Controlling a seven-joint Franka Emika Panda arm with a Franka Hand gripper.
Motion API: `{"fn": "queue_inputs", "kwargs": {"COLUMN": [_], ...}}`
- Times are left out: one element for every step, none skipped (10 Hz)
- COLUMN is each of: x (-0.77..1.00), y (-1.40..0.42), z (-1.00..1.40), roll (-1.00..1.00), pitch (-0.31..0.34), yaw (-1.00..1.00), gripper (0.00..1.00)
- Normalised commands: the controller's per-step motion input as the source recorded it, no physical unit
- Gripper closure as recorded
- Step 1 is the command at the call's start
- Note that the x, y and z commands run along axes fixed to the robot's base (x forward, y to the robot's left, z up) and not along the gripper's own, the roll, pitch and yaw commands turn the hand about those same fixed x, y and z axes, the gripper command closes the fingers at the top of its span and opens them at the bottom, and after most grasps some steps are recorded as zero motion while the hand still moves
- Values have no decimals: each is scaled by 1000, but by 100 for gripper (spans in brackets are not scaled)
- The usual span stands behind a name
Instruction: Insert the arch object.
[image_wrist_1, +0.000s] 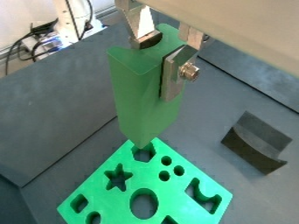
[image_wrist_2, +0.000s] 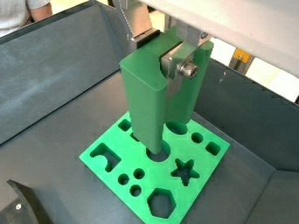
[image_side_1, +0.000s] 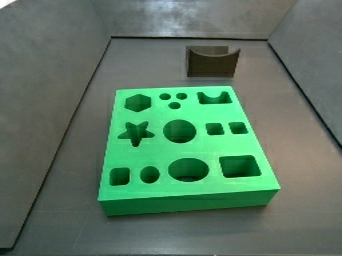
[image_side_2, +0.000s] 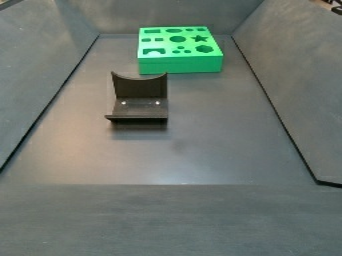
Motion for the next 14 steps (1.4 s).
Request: {"fn": "queue_inputs", "kwargs": {"x": [226, 446, 537, 574, 586, 531, 414, 551, 671, 749, 657, 634, 349, 163], "y": [0, 0, 0, 0, 0, 0, 37, 100, 123, 146, 200, 243, 309, 0], "z": [-657, -663, -669, -666, -691, -683, -354, -26, -40, -91, -206, -346, -443, -357], "roll": [263, 333, 337, 337, 330, 330, 130, -44, -124, -206, -246, -193, -174, -147], "pitch": [0, 0, 0, 0, 0, 0, 0, 0, 39, 114, 163, 183, 137, 19], "yaw": [-860, -691, -611, -577, -551, -591, -686, -603, -471, -317, -254, -271, -431, -869], "gripper": [100, 100, 100, 100, 100, 100, 100, 100, 100, 100, 100, 100, 100, 100]}}
